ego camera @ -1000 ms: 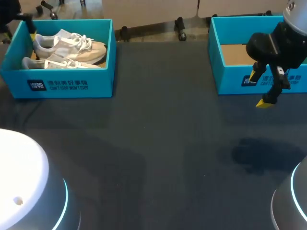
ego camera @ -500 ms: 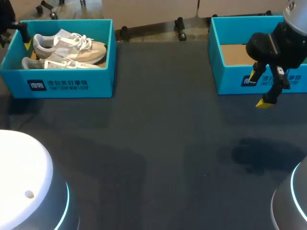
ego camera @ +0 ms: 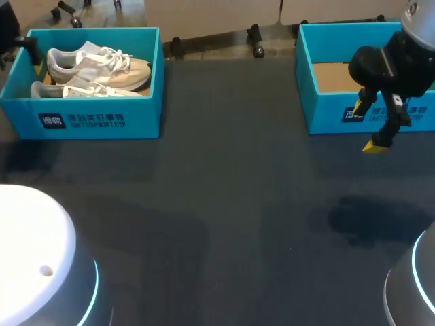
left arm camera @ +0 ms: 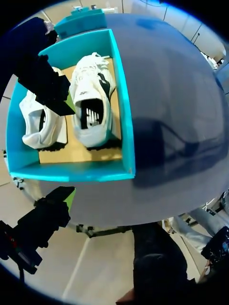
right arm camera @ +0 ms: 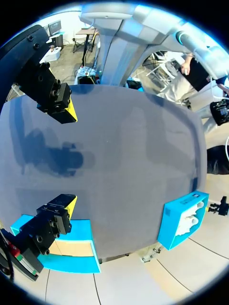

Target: Take the shoe out of the shoebox, open the shoe tongue, remove and reinsert the insole, then place the shoe into the shoebox

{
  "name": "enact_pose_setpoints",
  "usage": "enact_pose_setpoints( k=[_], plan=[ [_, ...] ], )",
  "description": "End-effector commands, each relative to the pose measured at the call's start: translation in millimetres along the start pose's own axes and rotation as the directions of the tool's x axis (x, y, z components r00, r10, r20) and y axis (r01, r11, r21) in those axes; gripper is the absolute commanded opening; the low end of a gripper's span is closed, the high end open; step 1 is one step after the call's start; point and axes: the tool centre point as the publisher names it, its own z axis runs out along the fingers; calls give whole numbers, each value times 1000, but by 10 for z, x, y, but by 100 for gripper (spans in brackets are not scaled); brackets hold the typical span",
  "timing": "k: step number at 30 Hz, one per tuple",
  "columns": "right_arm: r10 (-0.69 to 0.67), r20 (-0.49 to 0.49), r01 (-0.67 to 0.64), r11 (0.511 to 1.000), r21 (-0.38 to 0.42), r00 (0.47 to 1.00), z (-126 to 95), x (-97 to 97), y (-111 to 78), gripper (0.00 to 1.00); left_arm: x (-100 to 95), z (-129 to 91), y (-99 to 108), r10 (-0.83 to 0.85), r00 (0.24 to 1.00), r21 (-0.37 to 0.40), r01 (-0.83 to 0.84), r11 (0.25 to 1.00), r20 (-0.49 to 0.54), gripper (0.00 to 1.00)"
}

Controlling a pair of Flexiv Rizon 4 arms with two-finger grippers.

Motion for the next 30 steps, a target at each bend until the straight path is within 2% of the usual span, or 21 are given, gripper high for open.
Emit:
enact_pose_setpoints(
  k=[1, 10, 11, 12, 14, 19, 25, 30],
  plan=[
    [1, -3, -1, 1000, 4, 1000, 8, -17, 10, 100, -54, 30, -94, 6, 1000, 0, -6, 1000, -29, 100],
    [1, -3, -1, 1000, 4, 1000, 8, -17, 10, 100, -125, 125, -337, 42, 999, 28, -42, 999, 4, 100],
    [1, -3, -1, 1000, 4, 1000, 8, -17, 10, 100, -131, 134, -348, 44, 999, 30, -44, 999, 3, 92],
    [1, -3, -1, 1000, 4, 1000, 8, -17, 10, 100, -140, 147, -358, 50, 999, 34, -50, 998, 1, 89],
    [1, -3, -1, 1000, 4, 1000, 8, -17, 10, 100, -164, 185, -372, 58, 998, 44, -58, 997, 4, 91],
    [1, -3, -1, 1000, 4, 1000, 8, -17, 10, 100, -217, 239, -349, 61, 998, 54, -62, 997, 17, 89],
    [1, -3, -1, 1000, 4, 1000, 8, -17, 10, 100, -243, 258, -240, 51, 999, 57, -52, 997, 20, 100],
    [1, -3, -1, 1000, 4, 1000, 8, -17, 10, 100, -273, 296, -172, 42, 999, 60, -43, 997, 23, 87]
  ],
)
